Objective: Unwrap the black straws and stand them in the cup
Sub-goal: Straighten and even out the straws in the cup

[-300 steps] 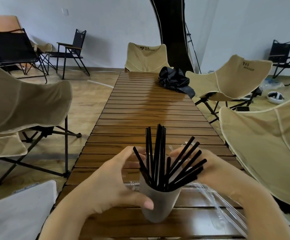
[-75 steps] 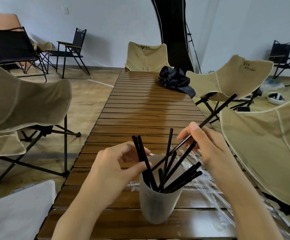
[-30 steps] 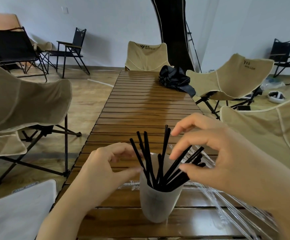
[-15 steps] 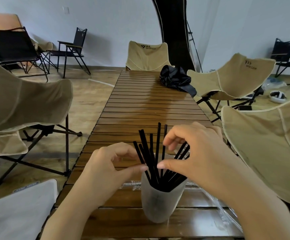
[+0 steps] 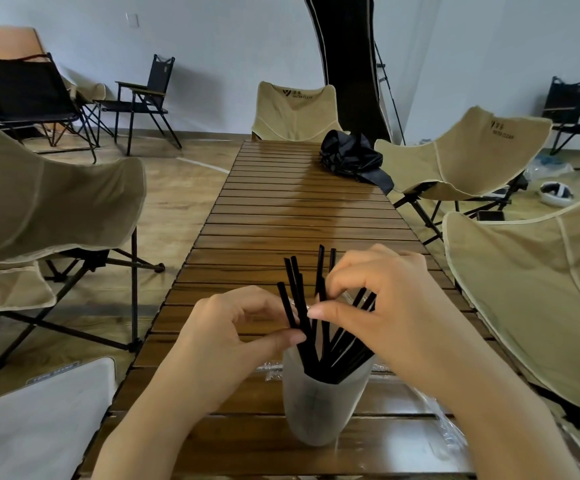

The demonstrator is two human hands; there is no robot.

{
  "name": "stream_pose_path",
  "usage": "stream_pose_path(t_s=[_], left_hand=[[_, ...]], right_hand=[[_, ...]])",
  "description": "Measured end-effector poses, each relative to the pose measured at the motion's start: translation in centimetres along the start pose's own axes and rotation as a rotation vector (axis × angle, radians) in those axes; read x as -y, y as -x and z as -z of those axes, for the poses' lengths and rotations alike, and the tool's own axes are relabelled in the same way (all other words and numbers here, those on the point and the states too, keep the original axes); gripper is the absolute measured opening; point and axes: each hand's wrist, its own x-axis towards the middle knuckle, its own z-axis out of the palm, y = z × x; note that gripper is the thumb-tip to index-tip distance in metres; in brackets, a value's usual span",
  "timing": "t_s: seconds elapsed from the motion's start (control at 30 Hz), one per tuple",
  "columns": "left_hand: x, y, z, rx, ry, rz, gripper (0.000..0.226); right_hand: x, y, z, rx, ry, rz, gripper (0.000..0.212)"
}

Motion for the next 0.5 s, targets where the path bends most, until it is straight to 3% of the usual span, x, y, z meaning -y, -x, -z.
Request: stream_pose_path(t_s=[0.2,0.37,0.5], left_hand=[[0.0,0.1,0.0,0.006,0.008,0.012,0.019],[-0.1,0.1,0.0,0.006,-0.004,0.026,0.019],[-0.1,0.1,0.0,0.009,-0.012,0.025,0.022]], right_hand=[[-0.7,0.2,0.7,-0.138,-0.139,0.038,0.024],[-1.1,0.3,1.5,-0.417,-0.333,0.024,0.007],[-1.5,0.3,1.4,-0.563,-0.45,-0.047,0.025]])
